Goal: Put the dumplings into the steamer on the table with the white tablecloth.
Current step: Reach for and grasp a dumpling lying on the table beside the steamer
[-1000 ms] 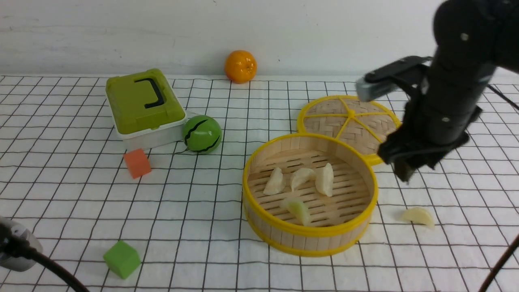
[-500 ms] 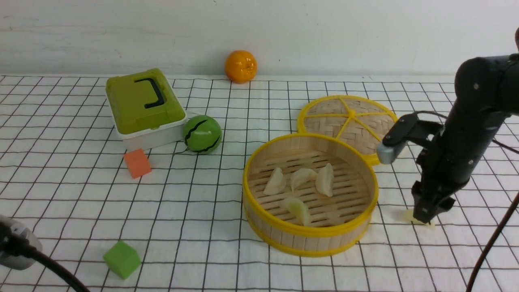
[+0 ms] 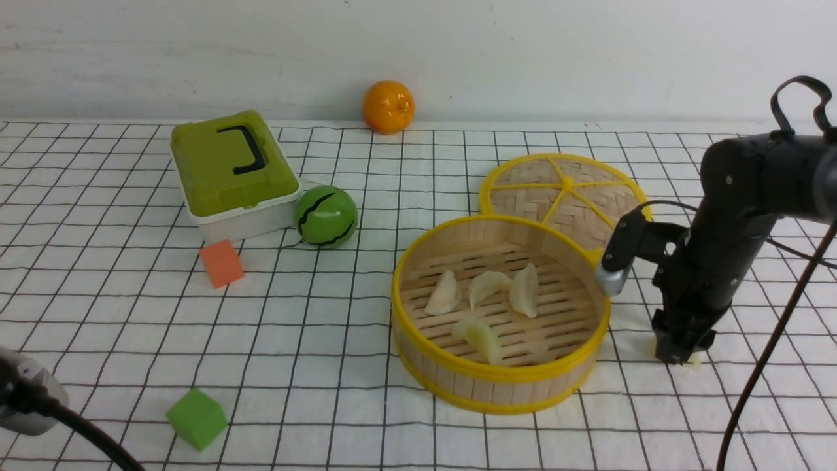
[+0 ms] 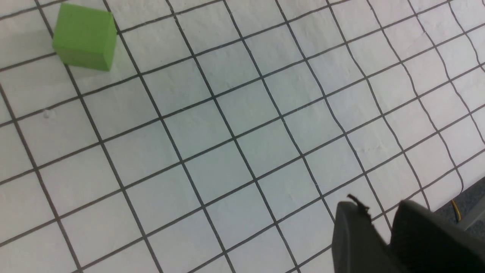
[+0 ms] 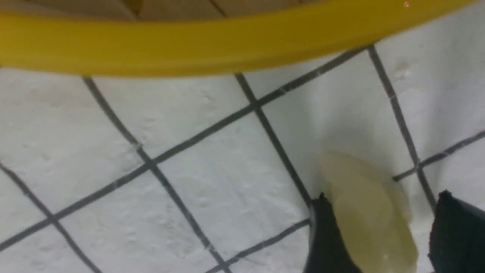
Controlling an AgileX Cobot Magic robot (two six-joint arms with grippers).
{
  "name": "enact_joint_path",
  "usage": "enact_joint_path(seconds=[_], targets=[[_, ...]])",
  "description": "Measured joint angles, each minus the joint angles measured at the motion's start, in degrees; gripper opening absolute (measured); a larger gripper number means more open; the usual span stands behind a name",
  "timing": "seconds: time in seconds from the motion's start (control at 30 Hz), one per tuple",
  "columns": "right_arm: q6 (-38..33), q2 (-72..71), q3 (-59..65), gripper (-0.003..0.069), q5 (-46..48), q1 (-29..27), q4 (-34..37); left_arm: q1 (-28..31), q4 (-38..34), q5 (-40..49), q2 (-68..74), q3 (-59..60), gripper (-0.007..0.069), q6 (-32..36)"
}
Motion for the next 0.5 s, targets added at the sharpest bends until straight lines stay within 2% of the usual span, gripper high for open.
enact_joint_path(seconds=[0.03,0.1,0.13,0.33,0.5], targets=[[-0.06,0.1,0.0,0.033,0.0,0.0,0.0,0.0,0.0,0.0,0.0,0.0,0.0153,0.0],[-0.13,0.35,0.0,0.0247,-0.07,0.0,-0.07,0.0,0.0,0.0,0.0,0.0,0.0156,0.0],[-0.13,0.35,0.0,0.0238,0.06,0.0,-0.19,0.0,0.0,0.0,0.0,0.0,0.0156,0.0],[1.12,-1.6,-3.01,0.024,5.99,0.19,0.29,0.0,0.06,0.0,0.0,0.0,0.016,0.0],[8.4,-6.3,-10.05,0.024,12.36,3.47,2.77,0.0,1.0,-0.53,0.0,0.0,0.0164,0.05]])
